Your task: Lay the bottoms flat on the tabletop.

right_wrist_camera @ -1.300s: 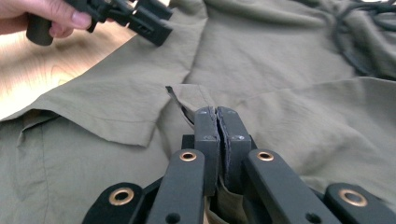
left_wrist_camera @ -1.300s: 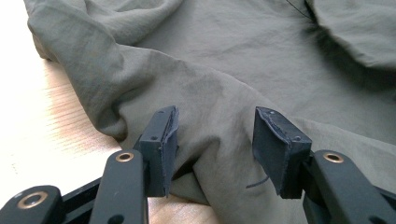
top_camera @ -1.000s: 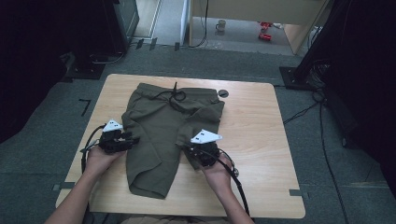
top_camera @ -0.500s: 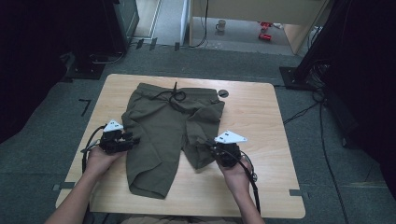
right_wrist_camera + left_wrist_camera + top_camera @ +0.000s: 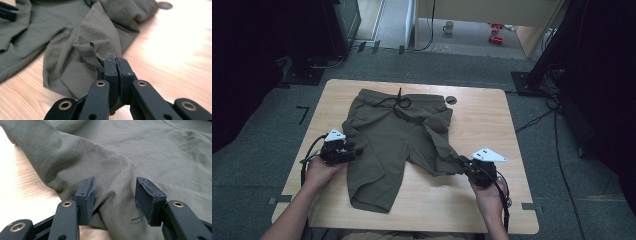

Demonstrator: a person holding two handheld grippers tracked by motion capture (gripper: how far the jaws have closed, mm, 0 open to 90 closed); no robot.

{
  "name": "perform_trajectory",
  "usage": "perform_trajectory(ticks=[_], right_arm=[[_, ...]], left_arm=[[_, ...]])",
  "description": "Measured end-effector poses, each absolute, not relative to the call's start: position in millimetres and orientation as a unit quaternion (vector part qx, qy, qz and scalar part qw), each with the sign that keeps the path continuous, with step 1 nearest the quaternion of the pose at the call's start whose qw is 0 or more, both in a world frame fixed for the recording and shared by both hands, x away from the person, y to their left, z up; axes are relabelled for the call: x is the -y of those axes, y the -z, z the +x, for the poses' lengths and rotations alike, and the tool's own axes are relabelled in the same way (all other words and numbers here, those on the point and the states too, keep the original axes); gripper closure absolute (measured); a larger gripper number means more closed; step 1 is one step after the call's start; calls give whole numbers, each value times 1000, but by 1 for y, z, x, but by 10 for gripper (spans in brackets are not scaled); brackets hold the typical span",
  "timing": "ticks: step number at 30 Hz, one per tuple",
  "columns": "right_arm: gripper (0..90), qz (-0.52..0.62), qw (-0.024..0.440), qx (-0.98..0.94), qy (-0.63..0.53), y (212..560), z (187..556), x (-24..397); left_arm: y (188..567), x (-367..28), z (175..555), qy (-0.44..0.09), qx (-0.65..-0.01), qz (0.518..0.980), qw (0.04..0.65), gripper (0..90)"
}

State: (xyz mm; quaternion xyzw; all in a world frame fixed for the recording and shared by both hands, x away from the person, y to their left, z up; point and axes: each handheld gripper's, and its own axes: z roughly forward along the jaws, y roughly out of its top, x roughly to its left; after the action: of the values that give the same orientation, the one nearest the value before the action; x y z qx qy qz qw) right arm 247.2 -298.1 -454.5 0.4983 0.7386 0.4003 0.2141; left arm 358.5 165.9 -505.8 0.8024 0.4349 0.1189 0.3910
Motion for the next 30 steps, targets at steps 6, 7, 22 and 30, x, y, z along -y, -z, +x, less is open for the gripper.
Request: perform_trajectory(ticks=[6,7,22,30], right_arm=[[884,520,210,-731,-390,467,233,312],[884,523,207,-730,-388,470,230,314],[676,521,202,-725,-403,467,231,316],[656,505,193,-736,-407,463,267,295]], left_arm=[[506,-166,359,-119,-435,803,391,507],[506,-166,359,-119,-435,803,391,507],[506,-164,359,-120,-432,804,391,506],[506,-164,359,-119,-430,804,392,506]])
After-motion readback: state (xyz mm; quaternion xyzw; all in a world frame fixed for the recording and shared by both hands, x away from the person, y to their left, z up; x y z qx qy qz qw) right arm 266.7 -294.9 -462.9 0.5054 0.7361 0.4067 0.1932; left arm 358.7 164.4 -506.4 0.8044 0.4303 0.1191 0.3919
